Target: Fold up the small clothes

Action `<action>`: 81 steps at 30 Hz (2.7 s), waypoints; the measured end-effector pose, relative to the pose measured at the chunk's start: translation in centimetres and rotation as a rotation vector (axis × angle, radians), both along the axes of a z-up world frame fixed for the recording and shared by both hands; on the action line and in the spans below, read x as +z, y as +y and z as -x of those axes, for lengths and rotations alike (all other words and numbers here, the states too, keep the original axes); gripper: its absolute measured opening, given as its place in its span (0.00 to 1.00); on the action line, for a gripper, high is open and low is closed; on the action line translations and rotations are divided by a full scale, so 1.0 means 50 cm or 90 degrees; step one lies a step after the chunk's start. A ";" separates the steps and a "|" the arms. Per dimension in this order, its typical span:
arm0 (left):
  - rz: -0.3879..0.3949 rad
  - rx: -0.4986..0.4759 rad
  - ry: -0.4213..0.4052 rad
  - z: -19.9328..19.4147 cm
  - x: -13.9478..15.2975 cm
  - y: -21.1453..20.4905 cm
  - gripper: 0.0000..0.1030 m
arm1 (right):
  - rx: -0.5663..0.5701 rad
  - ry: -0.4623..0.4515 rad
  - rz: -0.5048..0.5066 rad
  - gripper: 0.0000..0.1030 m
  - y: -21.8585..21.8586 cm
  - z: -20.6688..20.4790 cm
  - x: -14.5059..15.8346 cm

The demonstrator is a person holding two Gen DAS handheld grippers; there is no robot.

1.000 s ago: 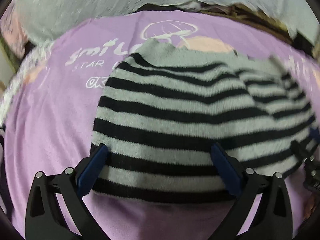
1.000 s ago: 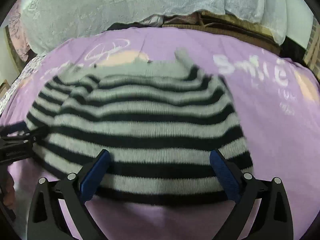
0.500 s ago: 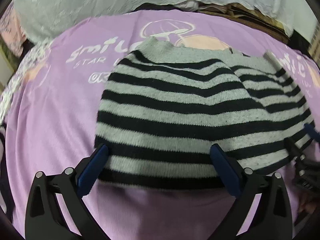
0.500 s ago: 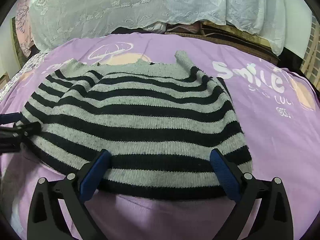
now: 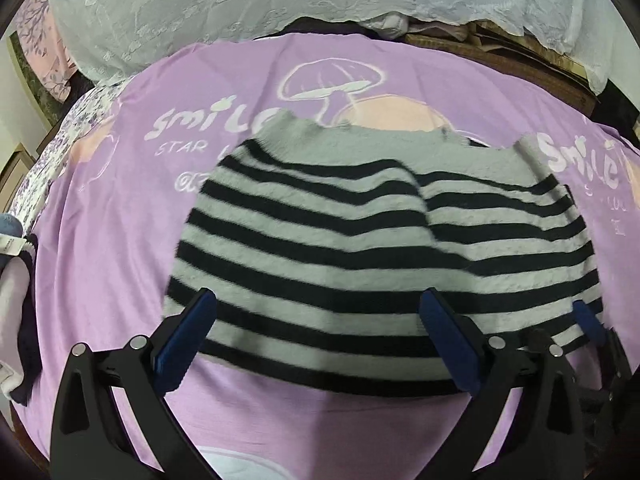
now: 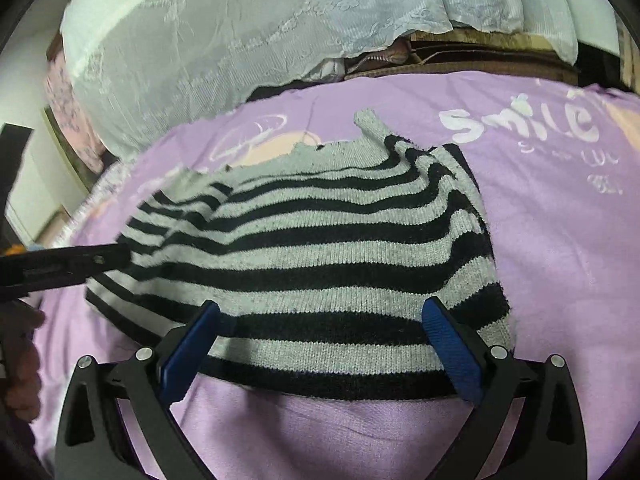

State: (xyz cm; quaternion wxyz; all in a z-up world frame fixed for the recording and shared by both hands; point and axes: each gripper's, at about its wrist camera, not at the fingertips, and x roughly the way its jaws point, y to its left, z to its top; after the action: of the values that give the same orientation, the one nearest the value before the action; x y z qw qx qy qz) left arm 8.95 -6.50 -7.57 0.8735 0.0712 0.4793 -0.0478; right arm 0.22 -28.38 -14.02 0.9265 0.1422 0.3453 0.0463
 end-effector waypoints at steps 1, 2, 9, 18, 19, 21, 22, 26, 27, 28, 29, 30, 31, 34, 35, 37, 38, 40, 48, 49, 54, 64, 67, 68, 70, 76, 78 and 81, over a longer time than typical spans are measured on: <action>-0.006 -0.006 0.002 -0.001 -0.002 -0.010 0.96 | 0.002 -0.003 -0.010 0.97 -0.004 0.001 0.001; -0.020 -0.016 0.006 -0.001 -0.010 -0.023 0.96 | 0.003 -0.007 -0.020 0.97 -0.008 0.003 0.001; -0.030 -0.048 0.042 0.003 -0.088 -0.024 0.96 | 0.005 -0.011 -0.032 0.97 -0.014 0.003 0.003; 0.142 -0.071 0.078 0.018 -0.012 0.115 0.96 | -0.012 0.012 0.037 0.97 0.014 -0.002 0.001; 0.176 -0.060 0.088 0.014 -0.015 0.150 0.96 | -0.013 0.015 0.046 0.97 0.017 -0.004 0.000; 0.236 -0.031 0.114 0.008 -0.034 0.207 0.96 | -0.018 0.026 0.072 0.97 0.027 -0.008 -0.002; 0.267 -0.011 0.134 0.005 -0.054 0.235 0.96 | -0.019 0.029 0.081 0.97 0.030 -0.009 -0.003; 0.424 0.054 0.195 0.013 -0.136 0.325 0.96 | -0.026 0.044 0.126 0.97 0.047 -0.016 -0.007; 0.433 0.047 0.187 0.017 -0.136 0.325 0.96 | -0.026 0.045 0.128 0.97 0.049 -0.017 -0.007; 0.439 0.045 0.185 0.015 -0.138 0.324 0.96 | -0.025 0.046 0.129 0.97 0.049 -0.018 -0.008; 0.460 0.048 0.178 0.011 -0.138 0.321 0.96 | -0.025 0.048 0.131 0.97 0.050 -0.019 -0.009; 0.481 0.048 0.174 0.007 -0.139 0.320 0.96 | -0.025 0.049 0.133 0.97 0.051 -0.019 -0.009; 0.502 0.051 0.171 -0.004 -0.142 0.317 0.96 | -0.026 0.051 0.138 0.97 0.052 -0.020 -0.010; 0.553 0.079 0.166 -0.045 -0.156 0.313 0.96 | -0.027 0.054 0.147 0.97 0.055 -0.021 -0.010; 0.559 0.091 0.157 -0.060 -0.160 0.309 0.96 | -0.027 0.054 0.149 0.97 0.056 -0.021 -0.010; 0.552 0.103 0.146 -0.081 -0.157 0.296 0.96 | -0.028 0.054 0.152 0.97 0.057 -0.021 -0.009; 0.548 0.106 0.142 -0.092 -0.154 0.295 0.96 | -0.028 0.056 0.153 0.97 0.057 -0.021 -0.008; 0.552 0.110 0.138 -0.110 -0.151 0.298 0.96 | -0.024 0.072 0.167 0.97 0.061 -0.025 0.000; 0.535 0.174 0.128 -0.098 -0.149 0.323 0.67 | -0.031 0.039 0.173 0.97 0.086 -0.095 0.099; 0.520 0.178 0.121 -0.097 -0.146 0.315 0.68 | -0.023 0.059 0.184 0.97 0.092 -0.119 0.090; 0.448 0.161 0.090 -0.085 -0.130 0.285 0.68 | -0.022 0.092 0.221 0.97 0.095 -0.182 0.046; 0.413 0.170 0.087 -0.087 -0.116 0.307 0.32 | 0.000 0.058 0.195 0.97 0.075 -0.163 -0.009; 0.387 0.156 0.073 -0.082 -0.093 0.298 0.26 | 0.003 0.055 0.181 0.97 0.069 -0.160 -0.007; 0.373 0.149 0.066 -0.080 -0.082 0.294 0.26 | 0.005 0.055 0.179 0.97 0.067 -0.166 -0.007; 0.354 0.141 0.060 -0.078 -0.068 0.285 0.25 | 0.010 0.064 0.174 0.97 0.064 -0.173 -0.001; 0.320 0.125 0.048 -0.072 -0.062 0.274 0.25 | 0.017 0.065 0.060 0.97 0.060 -0.192 0.065; 0.329 0.137 0.054 -0.073 -0.073 0.279 0.27 | 0.036 0.073 0.051 0.97 0.075 -0.202 0.076; 0.338 0.158 0.059 -0.073 -0.086 0.278 0.31 | 0.049 0.087 0.027 0.97 0.091 -0.215 0.086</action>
State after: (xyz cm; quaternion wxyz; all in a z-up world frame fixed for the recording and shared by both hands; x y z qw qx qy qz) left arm 12.58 7.39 -11.87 0.8380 -0.2210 0.4943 -0.0675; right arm 10.97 -23.82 -9.74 0.9012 0.1117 0.4138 0.0645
